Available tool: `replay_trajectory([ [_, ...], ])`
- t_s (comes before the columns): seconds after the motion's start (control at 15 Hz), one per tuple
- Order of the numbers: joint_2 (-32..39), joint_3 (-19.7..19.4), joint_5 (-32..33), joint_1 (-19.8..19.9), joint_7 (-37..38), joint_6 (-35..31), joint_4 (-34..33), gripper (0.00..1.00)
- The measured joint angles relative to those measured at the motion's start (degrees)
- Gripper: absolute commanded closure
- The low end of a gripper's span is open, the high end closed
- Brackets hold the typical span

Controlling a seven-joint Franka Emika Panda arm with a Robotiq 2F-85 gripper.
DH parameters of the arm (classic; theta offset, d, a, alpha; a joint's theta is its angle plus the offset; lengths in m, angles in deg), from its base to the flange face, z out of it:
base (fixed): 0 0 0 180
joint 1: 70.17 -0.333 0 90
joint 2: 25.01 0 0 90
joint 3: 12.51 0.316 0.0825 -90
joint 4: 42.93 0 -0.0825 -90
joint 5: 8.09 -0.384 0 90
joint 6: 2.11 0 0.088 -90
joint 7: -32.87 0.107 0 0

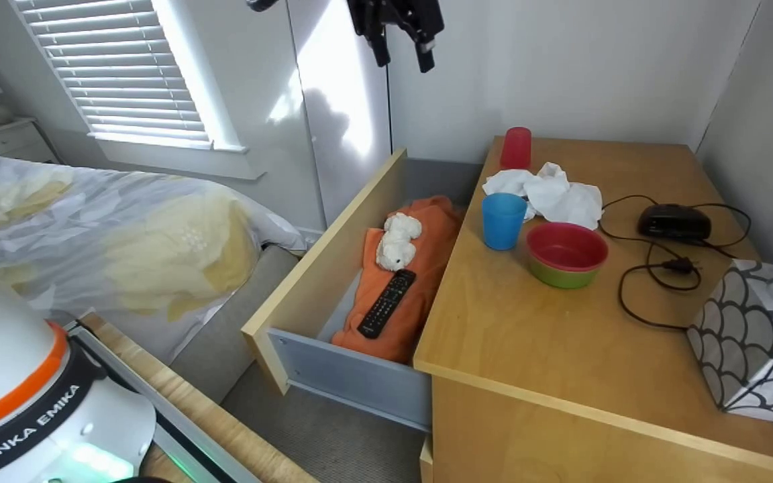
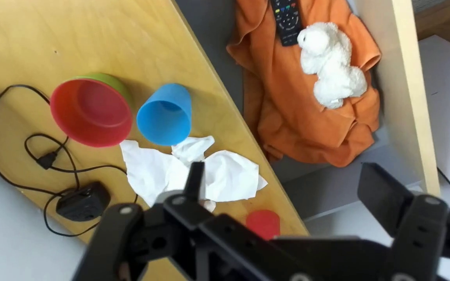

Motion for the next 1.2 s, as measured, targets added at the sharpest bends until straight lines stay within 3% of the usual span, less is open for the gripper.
replay_trajectory([
  [0.27, 11.9, -3.7, -3.6, 0.7, -3.8, -3.2, -9.0, 0.0],
  [0.67, 26.9, -4.7, -7.4, 3.5, -5.5, -8.7, -20.4, 0.0],
  [1.2, 30.4, -4.6, -8.8, 4.3, -5.5, -10.1, -24.6, 0.0],
])
